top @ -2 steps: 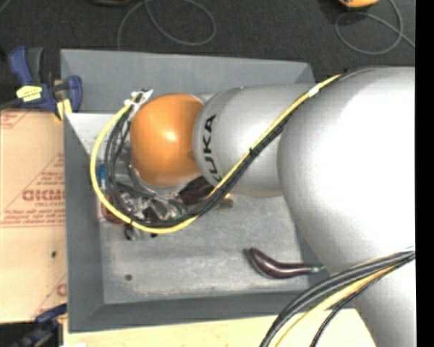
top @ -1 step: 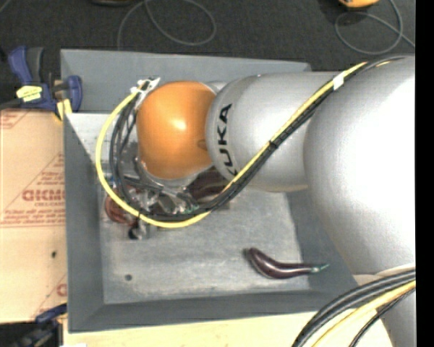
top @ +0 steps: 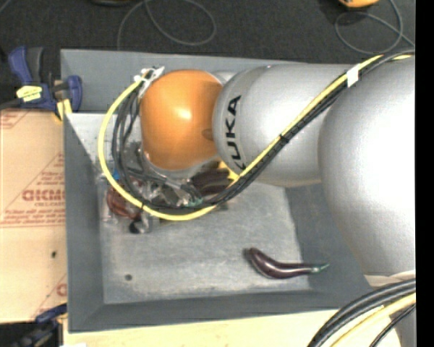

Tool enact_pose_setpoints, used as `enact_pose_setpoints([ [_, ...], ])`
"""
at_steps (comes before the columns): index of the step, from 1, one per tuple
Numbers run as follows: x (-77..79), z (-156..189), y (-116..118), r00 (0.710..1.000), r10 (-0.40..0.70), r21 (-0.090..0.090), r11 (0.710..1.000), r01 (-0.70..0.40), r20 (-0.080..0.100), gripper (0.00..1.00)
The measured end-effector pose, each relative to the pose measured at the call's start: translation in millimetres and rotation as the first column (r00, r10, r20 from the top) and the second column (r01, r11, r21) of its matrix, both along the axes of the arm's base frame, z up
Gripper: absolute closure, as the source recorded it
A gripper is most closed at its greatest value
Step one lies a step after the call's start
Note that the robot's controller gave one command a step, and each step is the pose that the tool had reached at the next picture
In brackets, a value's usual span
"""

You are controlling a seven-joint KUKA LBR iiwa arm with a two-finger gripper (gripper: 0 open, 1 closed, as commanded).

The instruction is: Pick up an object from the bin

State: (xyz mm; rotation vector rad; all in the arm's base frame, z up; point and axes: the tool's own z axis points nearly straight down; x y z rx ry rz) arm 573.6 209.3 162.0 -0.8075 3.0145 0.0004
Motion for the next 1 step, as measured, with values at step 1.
enact_pose_setpoints([
  [1, 21.2, 66.8, -37.1, 0.998, 0.067, -0.001, 0.998, -0.067, -0.001, 1.00],
])
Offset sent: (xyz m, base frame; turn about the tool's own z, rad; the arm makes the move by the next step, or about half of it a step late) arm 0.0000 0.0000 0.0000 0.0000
